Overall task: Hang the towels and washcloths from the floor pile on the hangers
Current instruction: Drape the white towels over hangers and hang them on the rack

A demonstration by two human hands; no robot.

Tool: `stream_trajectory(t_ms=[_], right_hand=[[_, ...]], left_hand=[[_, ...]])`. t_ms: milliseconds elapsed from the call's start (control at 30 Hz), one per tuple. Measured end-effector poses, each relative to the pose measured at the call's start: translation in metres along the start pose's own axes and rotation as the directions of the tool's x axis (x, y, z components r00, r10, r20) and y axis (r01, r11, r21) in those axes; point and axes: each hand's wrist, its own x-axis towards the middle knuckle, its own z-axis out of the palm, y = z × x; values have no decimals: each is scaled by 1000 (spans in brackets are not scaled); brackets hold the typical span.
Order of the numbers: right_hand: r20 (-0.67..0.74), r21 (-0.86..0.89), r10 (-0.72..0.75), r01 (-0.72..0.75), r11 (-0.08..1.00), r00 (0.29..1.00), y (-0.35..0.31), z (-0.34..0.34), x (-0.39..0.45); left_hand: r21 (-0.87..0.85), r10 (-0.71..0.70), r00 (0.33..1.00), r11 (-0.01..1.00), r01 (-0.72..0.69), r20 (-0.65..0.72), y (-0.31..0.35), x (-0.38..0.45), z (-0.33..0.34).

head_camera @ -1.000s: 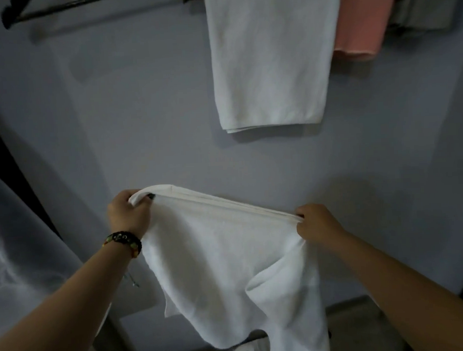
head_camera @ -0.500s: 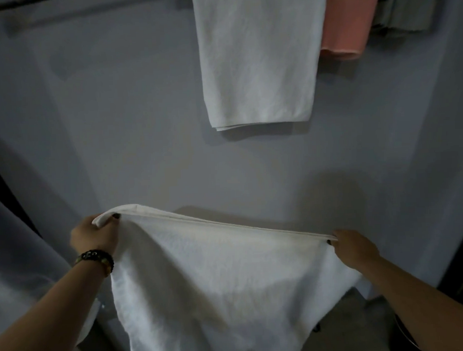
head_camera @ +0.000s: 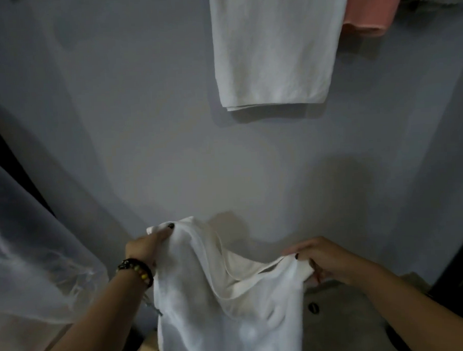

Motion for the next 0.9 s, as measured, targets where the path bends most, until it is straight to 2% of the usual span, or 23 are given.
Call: stream_trajectory(t_ms=[67, 167, 200, 267, 333, 367, 400, 467, 500, 533, 567, 633, 733, 800, 900], right_hand=[[92, 63, -3, -3, 998, 996, -10, 14, -13], [226, 184, -5, -38, 982, 974, -26, 35, -28], [239, 171, -11, -31, 985, 971, -31, 40, -32], [190, -71, -100, 115, 991, 977, -31, 46, -34], [153, -376, -208, 252, 892, 966, -30, 48, -35], [128, -512, -281, 306, 803, 951, -30, 48, -36], [103, -631, -394, 366, 684, 913, -27, 48, -37], [98, -741, -652, 493, 457, 752, -20, 51, -39], [107, -720, -735, 562, 407, 669, -16, 52, -40], [106, -673, -774, 618, 406, 624, -13, 54, -43], [100, -613, -783, 658, 437, 614, -10, 57, -45], [76, -465, -784, 717, 519, 616, -8, 68, -54], [-61, -258, -804, 769, 585, 591, -14, 88, -73], [-133, -188, -787, 765, 617, 602, -21, 96, -82], [-167, -171, -769, 750, 639, 618, -29, 99, -85]], left_hand=[[-67, -57, 995, 996, 63, 87, -12, -1, 5], [-62, -34, 985, 997, 44, 167, -18, -18, 19], [-67, -27, 982, 997, 41, 186, -20, -24, 22], [-87, -2, 971, 996, 24, 241, -23, -36, 29], [-92, 13, 953, 996, 16, 304, -27, -48, 34], [-104, 31, 943, 995, 3, 331, -30, -53, 36], [-109, 53, 935, 994, -15, 352, -33, -58, 38], [-121, 78, 916, 992, -33, 393, -40, -68, 41], [-137, 96, 904, 990, -42, 416, -42, -73, 42], [-153, 125, 892, 986, -63, 435, -43, -79, 44], [-167, 155, 878, 982, -87, 452, -43, -86, 45], [-168, 208, 845, 976, -142, 493, -42, -97, 45], [-162, 265, 788, 964, -210, 556, -39, -113, 43], [-173, 290, 750, 957, -232, 594, -37, -124, 41], [-203, 308, 715, 951, -232, 628, -38, -136, 39]])
